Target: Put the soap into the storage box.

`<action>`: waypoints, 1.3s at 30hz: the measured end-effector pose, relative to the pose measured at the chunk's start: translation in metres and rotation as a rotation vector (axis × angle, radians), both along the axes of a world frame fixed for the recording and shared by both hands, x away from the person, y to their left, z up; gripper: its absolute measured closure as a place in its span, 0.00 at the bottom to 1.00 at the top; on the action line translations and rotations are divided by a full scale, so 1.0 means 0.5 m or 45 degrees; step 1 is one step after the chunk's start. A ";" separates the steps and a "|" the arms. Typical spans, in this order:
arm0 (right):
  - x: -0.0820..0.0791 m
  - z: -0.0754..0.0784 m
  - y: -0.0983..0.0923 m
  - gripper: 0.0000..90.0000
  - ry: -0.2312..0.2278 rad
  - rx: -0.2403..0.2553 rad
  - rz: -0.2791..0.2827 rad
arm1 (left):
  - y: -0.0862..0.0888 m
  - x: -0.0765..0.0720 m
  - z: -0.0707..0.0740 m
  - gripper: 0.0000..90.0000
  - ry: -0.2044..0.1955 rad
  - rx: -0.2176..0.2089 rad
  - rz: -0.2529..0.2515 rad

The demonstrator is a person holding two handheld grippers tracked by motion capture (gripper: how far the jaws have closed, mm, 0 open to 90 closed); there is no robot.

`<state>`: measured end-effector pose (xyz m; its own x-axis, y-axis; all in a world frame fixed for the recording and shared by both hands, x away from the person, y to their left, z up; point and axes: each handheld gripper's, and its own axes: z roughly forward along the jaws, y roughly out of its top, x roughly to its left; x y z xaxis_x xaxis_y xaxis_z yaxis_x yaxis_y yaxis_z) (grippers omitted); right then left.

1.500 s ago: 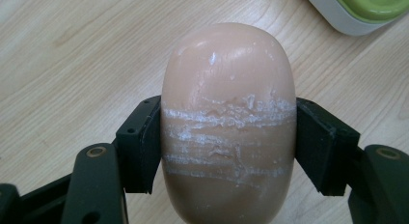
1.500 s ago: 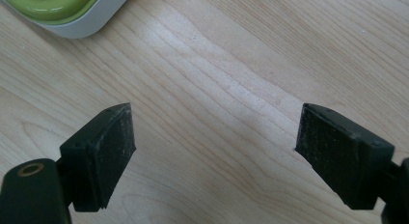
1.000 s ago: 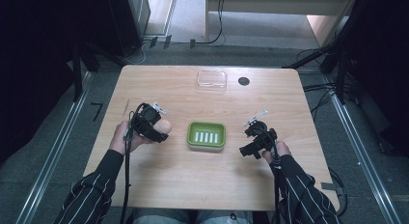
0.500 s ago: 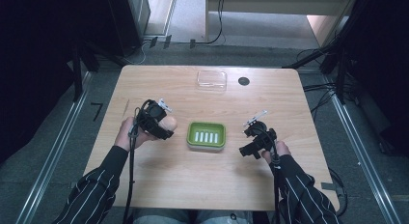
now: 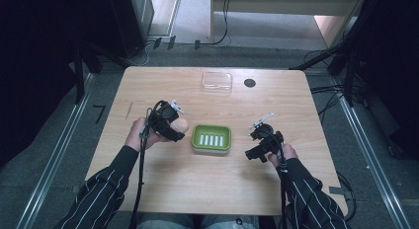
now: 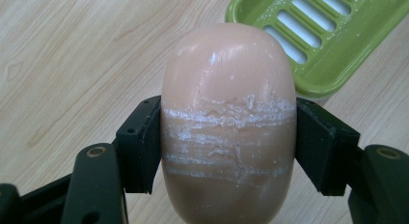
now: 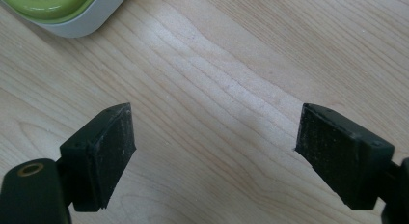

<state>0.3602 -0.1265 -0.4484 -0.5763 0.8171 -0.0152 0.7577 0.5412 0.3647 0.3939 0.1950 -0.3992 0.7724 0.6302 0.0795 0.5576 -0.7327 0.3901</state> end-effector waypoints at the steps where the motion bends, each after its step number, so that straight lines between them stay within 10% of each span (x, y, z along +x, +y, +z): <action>1: 0.000 0.000 0.000 0.16 0.001 -0.001 0.001 | -0.002 0.000 0.001 0.38 0.000 0.001 -0.004; 39: 0.001 -0.003 -0.003 0.16 0.010 -0.001 -0.011 | -0.083 0.016 0.014 0.38 -0.051 -0.017 -0.161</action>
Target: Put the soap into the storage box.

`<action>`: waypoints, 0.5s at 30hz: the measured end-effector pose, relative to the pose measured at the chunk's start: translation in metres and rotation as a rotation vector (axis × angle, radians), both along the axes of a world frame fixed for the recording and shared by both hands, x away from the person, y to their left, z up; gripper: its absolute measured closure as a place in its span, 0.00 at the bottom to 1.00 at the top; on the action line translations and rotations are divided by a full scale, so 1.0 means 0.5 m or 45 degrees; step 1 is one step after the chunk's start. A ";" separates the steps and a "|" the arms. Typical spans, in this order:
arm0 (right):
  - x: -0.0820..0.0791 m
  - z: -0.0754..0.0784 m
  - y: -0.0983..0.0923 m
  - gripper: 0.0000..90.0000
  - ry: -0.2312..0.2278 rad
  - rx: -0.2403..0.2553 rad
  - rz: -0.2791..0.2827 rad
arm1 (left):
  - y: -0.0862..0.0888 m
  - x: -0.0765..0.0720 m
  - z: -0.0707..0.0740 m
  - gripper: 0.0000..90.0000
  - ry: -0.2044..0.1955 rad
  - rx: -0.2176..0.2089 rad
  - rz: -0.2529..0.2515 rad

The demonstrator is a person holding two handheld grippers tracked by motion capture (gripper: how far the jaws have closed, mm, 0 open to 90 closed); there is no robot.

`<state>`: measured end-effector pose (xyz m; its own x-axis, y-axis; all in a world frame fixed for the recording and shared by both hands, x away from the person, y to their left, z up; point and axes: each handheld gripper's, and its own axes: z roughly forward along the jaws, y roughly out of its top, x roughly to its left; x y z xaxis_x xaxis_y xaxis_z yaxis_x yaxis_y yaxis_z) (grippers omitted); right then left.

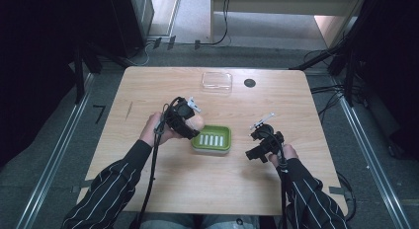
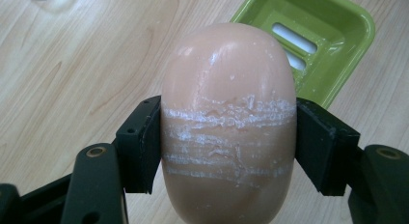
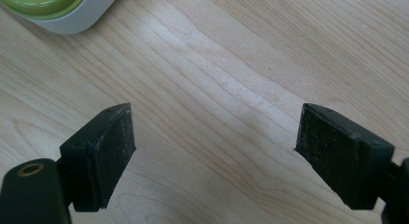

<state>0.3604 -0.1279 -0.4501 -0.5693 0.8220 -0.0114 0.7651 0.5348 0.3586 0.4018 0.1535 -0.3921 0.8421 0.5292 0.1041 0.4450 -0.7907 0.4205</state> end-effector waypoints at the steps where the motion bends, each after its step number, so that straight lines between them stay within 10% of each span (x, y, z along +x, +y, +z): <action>1: 0.000 0.000 0.000 0.16 0.000 -0.001 -0.001 | -0.002 0.000 -0.001 0.38 -0.003 -0.001 -0.004; 15: -0.002 0.001 -0.003 0.16 0.001 -0.007 -0.002 | -0.025 0.003 -0.009 0.38 -0.001 0.003 -0.051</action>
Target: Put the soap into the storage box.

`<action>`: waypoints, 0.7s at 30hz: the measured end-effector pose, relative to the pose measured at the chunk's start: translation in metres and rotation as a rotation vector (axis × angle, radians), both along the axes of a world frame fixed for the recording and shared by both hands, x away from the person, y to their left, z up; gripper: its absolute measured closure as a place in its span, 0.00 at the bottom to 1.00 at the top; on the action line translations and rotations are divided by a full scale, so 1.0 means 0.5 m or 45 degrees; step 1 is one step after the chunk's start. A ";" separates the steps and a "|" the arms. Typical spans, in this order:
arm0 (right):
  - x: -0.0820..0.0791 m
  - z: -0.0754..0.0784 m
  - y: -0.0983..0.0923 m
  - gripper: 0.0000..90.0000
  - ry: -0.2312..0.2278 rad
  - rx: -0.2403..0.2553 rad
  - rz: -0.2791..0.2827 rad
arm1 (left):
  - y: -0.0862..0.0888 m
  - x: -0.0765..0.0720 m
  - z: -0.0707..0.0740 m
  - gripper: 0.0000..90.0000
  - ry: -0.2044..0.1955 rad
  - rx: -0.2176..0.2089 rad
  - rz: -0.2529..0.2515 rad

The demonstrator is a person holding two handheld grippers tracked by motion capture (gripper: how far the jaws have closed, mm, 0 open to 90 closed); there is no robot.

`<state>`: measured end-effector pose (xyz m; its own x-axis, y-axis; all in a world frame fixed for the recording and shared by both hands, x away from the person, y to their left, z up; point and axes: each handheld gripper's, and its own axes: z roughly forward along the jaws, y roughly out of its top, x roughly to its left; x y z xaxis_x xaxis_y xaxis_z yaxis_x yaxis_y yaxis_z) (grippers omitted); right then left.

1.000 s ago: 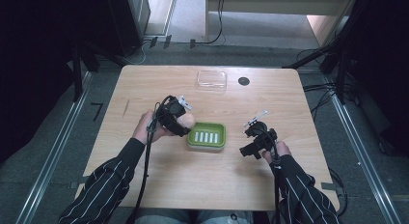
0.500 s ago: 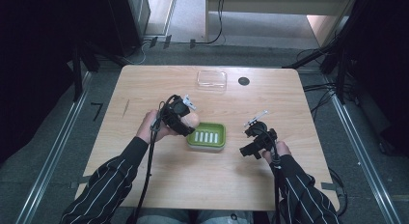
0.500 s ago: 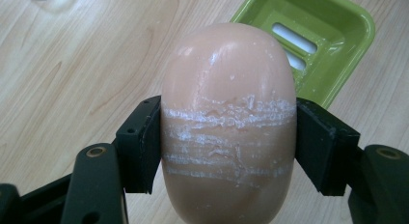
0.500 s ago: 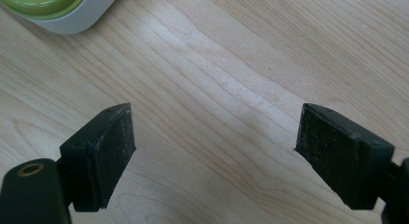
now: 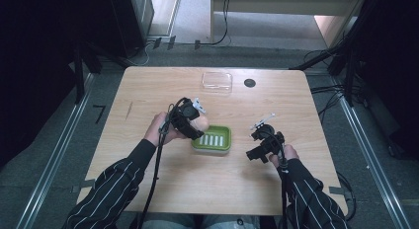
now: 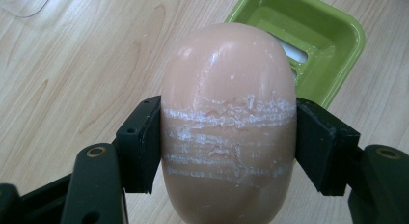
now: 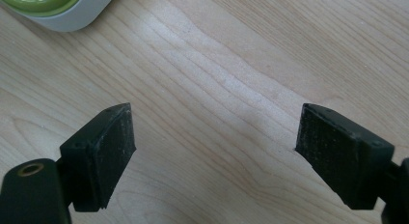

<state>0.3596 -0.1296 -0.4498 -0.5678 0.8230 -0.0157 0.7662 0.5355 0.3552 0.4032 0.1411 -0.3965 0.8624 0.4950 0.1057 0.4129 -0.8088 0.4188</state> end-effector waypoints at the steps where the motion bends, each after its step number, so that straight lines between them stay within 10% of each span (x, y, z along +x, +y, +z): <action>1: 0.000 0.000 -0.001 0.16 0.000 -0.001 0.002 | -0.001 0.000 0.000 0.38 0.000 -0.003 -0.004; 21: -0.006 -0.001 -0.007 0.16 0.001 -0.003 -0.014 | -0.024 0.010 -0.019 0.38 0.002 -0.011 -0.062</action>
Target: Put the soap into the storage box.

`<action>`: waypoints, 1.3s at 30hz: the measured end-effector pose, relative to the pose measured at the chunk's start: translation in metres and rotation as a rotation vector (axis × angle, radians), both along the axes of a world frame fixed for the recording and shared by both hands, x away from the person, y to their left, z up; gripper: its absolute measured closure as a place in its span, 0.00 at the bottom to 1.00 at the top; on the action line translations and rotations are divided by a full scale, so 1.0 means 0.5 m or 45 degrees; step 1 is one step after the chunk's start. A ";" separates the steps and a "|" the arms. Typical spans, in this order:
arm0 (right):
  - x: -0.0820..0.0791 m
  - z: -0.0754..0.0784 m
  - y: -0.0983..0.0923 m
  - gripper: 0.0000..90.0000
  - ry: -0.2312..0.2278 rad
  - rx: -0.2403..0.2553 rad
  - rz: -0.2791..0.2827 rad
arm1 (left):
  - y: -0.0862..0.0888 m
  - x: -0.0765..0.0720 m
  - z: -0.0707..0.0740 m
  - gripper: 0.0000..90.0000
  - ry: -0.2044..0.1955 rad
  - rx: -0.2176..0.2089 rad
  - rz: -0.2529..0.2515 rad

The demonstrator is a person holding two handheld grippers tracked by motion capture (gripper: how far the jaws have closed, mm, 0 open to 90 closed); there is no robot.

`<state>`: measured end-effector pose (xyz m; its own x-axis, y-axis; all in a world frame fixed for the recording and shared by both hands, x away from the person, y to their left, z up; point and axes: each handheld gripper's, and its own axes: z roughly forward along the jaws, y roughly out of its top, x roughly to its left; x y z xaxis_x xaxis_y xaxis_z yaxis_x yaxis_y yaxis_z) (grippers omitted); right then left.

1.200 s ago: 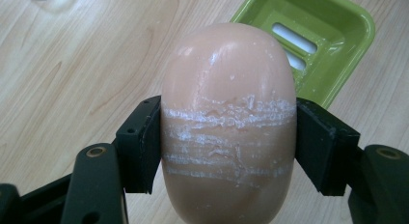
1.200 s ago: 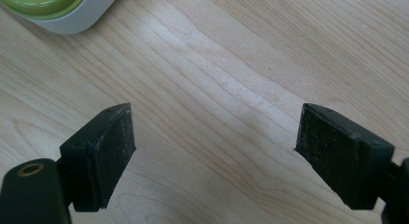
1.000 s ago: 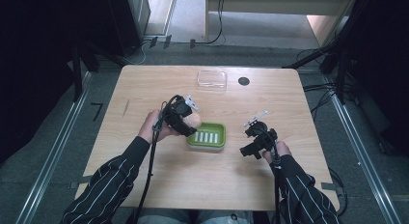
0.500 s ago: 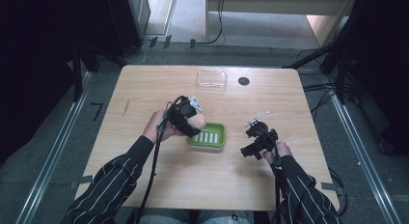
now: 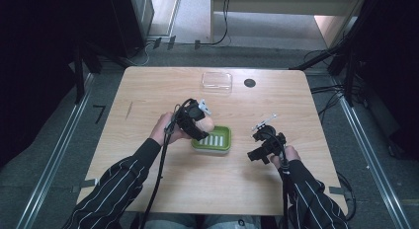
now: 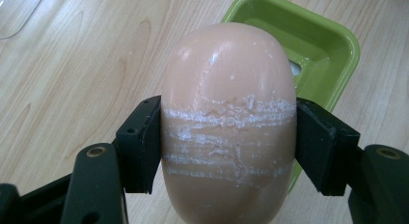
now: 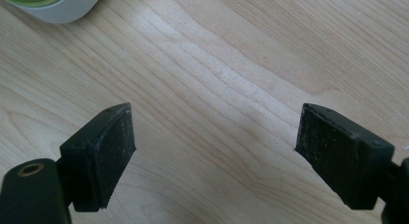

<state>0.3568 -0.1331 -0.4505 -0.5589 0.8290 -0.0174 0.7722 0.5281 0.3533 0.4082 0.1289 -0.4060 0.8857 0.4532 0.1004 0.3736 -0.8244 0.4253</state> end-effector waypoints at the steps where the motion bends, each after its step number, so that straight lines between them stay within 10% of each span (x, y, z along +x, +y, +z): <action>1: 0.000 0.000 -0.001 0.16 -0.003 0.002 0.002 | -0.001 0.000 -0.001 0.38 0.001 0.005 -0.002; 39: -0.009 0.004 -0.009 0.16 -0.006 -0.001 -0.011 | -0.040 0.001 -0.029 0.38 -0.009 0.012 -0.106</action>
<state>0.3525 -0.1378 -0.4487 -0.5517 0.8338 -0.0208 0.7751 0.5218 0.3563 0.4088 0.1087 -0.4204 0.9195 0.3773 0.1103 0.3010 -0.8563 0.4198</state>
